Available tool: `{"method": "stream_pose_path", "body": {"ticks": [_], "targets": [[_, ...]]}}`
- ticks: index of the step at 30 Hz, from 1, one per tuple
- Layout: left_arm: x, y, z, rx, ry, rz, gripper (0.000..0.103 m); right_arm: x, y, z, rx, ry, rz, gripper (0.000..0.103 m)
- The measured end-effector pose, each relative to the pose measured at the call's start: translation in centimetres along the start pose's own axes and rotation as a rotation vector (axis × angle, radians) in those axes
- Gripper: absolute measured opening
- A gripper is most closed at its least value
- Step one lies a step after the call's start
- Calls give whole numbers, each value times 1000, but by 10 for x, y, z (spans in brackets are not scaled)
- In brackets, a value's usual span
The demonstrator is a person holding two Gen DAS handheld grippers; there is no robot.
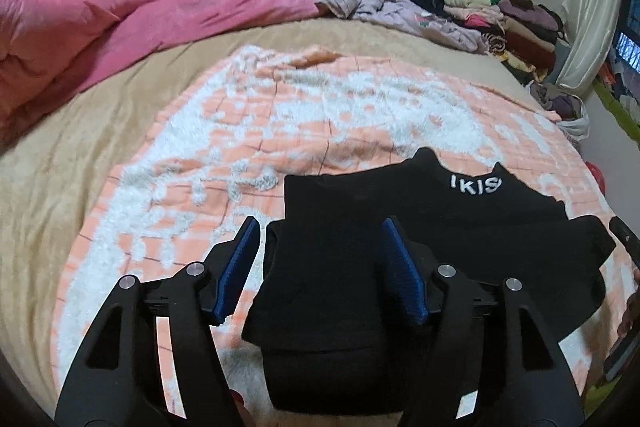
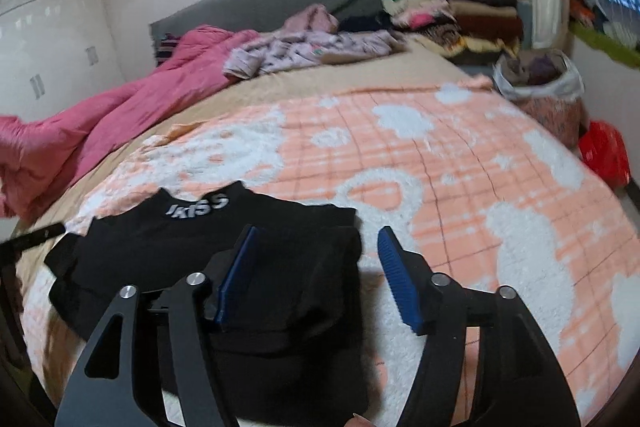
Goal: Fold small clothes
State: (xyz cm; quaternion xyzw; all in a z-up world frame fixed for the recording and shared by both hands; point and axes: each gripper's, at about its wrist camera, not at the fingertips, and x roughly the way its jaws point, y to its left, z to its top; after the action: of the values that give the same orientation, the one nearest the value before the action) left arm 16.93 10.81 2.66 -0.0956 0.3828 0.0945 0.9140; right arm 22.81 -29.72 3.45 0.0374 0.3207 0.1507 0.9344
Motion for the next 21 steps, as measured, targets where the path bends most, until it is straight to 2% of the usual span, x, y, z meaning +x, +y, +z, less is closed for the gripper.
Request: {"method": "stream_pose_path", "body": {"ticks": [2,7,8,9,10,11,12,14,16,21], "targets": [[-10,-1,0,2,-22,12,62,-11,11,0,-39,-22,15,68],[-35,-10,-10,27,-56,-2,63,-29,39,-3,-106,-29,103,68],[-38,-13,-15,37,-51,-6,62,-31,45,-6,-123,-20,125,66],[-39,-16,-17,45,-47,-9,60,-31,50,-7,-135,-11,134,59],[-41,-21,-24,66,-36,-18,51,-31,54,-10,-150,4,143,54],[-42,-25,-28,77,-27,-24,41,-29,59,-14,-162,28,155,44],[-41,-30,-35,93,-11,-37,35,-27,63,-18,-172,49,165,34],[-38,-37,-46,121,19,-50,15,-25,71,-27,-197,90,186,23],[-32,-45,-59,153,53,-63,10,-21,79,-39,-223,132,192,20],[-15,-57,-87,215,95,-43,10,-13,97,-59,-262,205,197,20]]}}
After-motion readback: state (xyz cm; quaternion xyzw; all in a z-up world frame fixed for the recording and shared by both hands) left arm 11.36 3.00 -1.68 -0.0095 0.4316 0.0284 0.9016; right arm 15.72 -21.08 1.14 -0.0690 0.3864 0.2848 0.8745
